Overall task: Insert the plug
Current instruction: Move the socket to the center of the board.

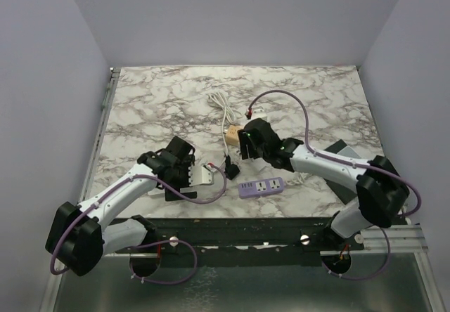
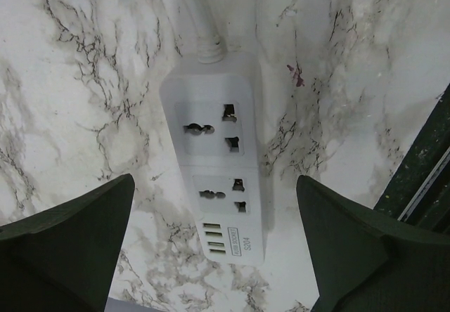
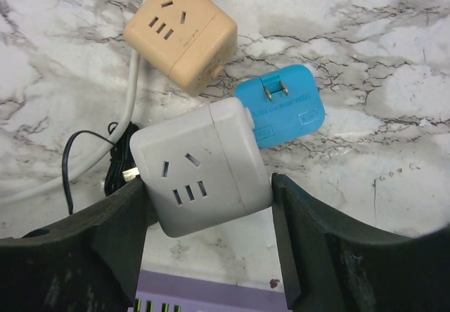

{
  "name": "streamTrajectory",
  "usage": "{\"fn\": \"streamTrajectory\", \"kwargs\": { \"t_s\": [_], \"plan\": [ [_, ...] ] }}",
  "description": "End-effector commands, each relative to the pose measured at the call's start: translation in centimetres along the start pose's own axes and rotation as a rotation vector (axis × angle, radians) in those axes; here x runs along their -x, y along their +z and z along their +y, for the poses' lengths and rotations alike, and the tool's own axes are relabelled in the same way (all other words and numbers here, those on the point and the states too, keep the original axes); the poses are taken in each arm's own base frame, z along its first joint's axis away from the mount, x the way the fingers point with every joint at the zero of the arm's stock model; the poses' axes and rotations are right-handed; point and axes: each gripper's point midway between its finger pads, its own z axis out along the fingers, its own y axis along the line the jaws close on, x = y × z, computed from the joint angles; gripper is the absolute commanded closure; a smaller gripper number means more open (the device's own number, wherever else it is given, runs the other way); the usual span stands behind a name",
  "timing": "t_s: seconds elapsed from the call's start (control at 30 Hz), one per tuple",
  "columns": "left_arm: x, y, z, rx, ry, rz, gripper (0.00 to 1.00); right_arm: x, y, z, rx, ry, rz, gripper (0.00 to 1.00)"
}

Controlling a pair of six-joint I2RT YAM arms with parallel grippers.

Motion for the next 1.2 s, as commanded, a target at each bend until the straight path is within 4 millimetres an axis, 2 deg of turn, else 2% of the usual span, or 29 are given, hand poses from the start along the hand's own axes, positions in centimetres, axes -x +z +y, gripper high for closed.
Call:
{"fn": "streamTrajectory", "kwargs": {
  "t_s": [0.0,0.13,0.33,0.4,0.5,0.57,0.73,0.83,1.07,1.17],
  "plan": [
    [-1.6,0.9,-0.1,0.013,0.064,0.061,0.02,-0.6,-2.9,0.2,0.071,-0.004,-0.001,0.86],
    [-2.0,1.7,-0.3,0.019,0.056,0.069,0.17,-2.9,-6.0,0.7,0.138,0.021,0.052,0.93],
    [-1.5,2.6,0.0,0.030,0.044,0.035,0.35,-7.8,-10.2,2.3,0.247,0.061,0.142,0.99],
    [-1.3,3.0,0.1,0.027,0.045,0.030,0.47,-9.3,-11.1,2.7,0.264,0.050,0.179,0.99],
    [-0.7,3.6,0.2,0.003,0.032,0.016,0.69,-11.3,-12.2,2.6,0.254,0.067,0.245,1.00],
    [-0.1,3.8,0.4,-0.015,0.008,0.008,0.77,-12.5,-12.9,2.3,0.244,0.106,0.278,0.99],
    [1.8,4.4,0.7,-0.052,-0.026,-0.016,0.81,-15.7,-13.8,0.7,0.182,0.210,0.360,1.00],
    [2.9,4.8,0.5,-0.061,-0.016,-0.027,0.81,-17.7,-13.0,-1.1,0.071,0.243,0.393,0.99],
    [4.6,5.3,-0.3,-0.079,0.012,-0.033,0.82,-18.0,-10.6,-4.0,-0.182,0.248,0.349,0.99],
    [5.2,5.3,-0.4,-0.082,0.021,-0.039,0.82,-17.0,-10.4,-5.2,-0.252,0.269,0.303,0.99]
  ]
}}
